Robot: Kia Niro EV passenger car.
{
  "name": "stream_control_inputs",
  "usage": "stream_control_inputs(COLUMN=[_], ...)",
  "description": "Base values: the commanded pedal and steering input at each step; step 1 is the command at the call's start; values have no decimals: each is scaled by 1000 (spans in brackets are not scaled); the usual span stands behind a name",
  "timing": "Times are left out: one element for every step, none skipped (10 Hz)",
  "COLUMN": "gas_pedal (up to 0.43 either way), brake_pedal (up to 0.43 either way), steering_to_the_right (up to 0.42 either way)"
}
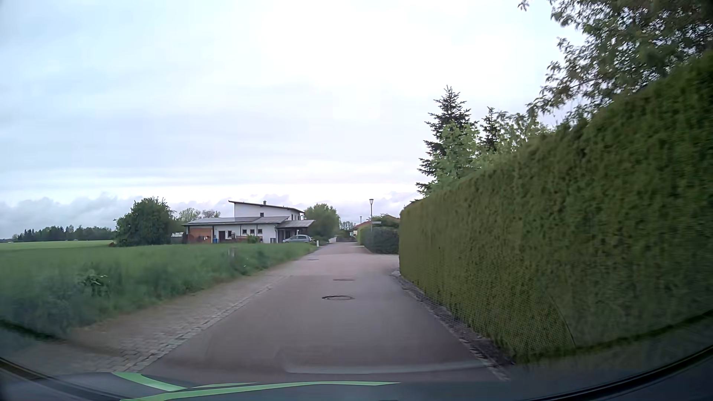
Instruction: Follow the waypoints while adhering to traffic rules and regulations
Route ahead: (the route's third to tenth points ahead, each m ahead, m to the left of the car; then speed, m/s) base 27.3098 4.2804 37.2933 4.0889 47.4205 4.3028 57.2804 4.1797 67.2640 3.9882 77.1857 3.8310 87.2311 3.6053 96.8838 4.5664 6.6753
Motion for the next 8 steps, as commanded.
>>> stream_control_inputs(gas_pedal=[0, 0, 0, 0, 0, 0, 0, 0], brake_pedal=[0, 0, 0, 0, 0, 0, 0, 0], steering_to_the_right=[0, 0, 0, 0, 0, -1, -1, -1])
